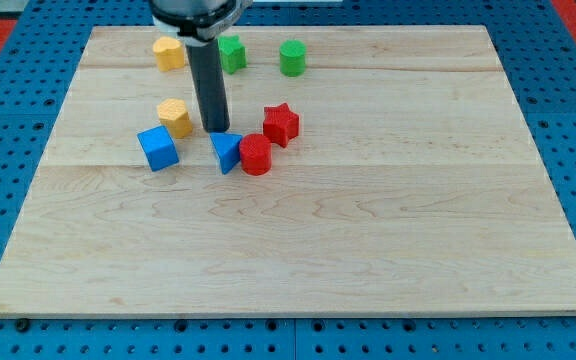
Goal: Push the yellow hexagon towards the top right of the board
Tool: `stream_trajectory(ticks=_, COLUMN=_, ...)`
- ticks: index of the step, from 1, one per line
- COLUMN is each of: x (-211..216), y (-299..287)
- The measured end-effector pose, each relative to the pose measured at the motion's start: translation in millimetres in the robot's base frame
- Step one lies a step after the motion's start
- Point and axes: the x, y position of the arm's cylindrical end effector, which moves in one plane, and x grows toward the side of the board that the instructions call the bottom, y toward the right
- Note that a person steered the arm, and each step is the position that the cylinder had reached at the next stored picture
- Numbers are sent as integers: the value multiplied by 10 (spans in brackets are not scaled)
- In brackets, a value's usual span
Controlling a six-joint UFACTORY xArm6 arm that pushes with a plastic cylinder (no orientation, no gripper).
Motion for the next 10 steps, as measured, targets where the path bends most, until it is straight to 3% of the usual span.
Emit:
stream_trajectory(ticks=1, x=139, y=-521)
stream_trajectory(ticks=2, x=-72, y=-707)
stream_trajectory(ticks=4, x=-476, y=-394)
stream_trajectory(ticks=5, x=-619, y=-591)
stream_trajectory(ticks=6, x=-552, y=135)
stream_trajectory(ticks=8, x=-749, y=-166)
stream_trajectory(ticks=9, x=-768, y=-31)
stream_trajectory(ticks=10, x=-761, y=676)
